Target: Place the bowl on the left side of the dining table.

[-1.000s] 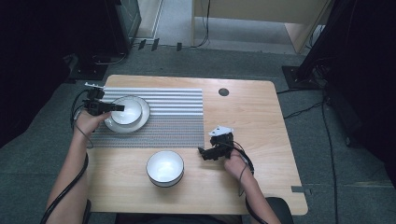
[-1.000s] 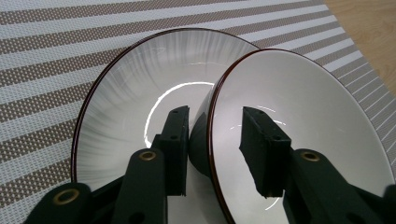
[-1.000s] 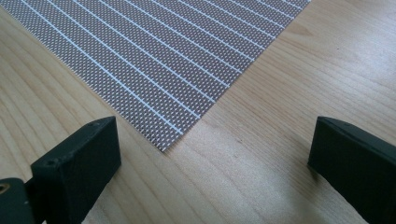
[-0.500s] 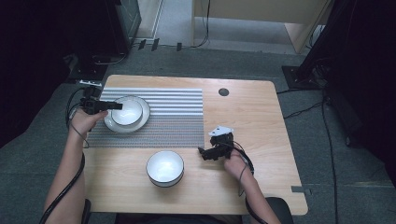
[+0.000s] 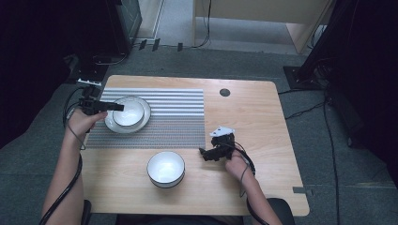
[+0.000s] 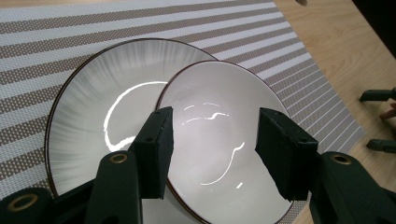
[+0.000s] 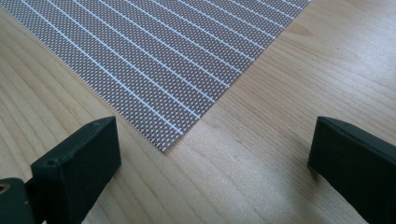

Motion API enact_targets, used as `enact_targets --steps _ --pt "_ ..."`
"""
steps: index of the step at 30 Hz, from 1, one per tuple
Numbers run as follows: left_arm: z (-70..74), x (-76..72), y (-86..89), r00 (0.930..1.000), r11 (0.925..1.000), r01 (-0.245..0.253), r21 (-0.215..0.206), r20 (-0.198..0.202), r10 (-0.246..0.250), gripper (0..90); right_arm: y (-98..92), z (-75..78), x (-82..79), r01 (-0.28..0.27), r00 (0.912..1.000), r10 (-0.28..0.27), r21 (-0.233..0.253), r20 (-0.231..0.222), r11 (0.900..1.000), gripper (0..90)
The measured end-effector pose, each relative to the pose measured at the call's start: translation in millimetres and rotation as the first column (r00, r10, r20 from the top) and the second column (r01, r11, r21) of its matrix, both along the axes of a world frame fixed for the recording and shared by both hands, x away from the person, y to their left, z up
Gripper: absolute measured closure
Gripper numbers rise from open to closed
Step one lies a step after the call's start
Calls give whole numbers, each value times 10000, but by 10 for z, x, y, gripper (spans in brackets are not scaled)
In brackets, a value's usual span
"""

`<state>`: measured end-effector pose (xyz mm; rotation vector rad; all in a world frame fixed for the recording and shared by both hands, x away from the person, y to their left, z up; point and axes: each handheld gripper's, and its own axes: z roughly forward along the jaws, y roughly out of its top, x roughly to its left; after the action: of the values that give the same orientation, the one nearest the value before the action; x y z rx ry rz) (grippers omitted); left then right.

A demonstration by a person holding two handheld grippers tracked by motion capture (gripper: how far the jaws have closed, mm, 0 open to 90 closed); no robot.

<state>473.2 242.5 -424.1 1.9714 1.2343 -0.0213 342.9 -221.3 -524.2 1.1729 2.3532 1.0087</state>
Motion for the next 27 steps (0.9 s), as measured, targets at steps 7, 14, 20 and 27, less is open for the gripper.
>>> enact_targets --steps 7,14,20,27 --pt "32 -38 -102 9996 9996 270 62 125 -271 439 0 0 0 -6 10000 6 -3 3 10000 16" --pt "30 -65 -158 9991 9992 402 85 145 -403 422 0 0 1 -10 10000 10 0 9 10000 16" --pt "52 -105 -234 9979 9985 548 80 351 -551 395 -1 1 -1 -6 10000 6 -12 -12 10000 16" --pt "81 -173 -332 9953 9966 818 10 524 -818 375 0 0 -1 4 10000 -4 -1 -12 10000 16"
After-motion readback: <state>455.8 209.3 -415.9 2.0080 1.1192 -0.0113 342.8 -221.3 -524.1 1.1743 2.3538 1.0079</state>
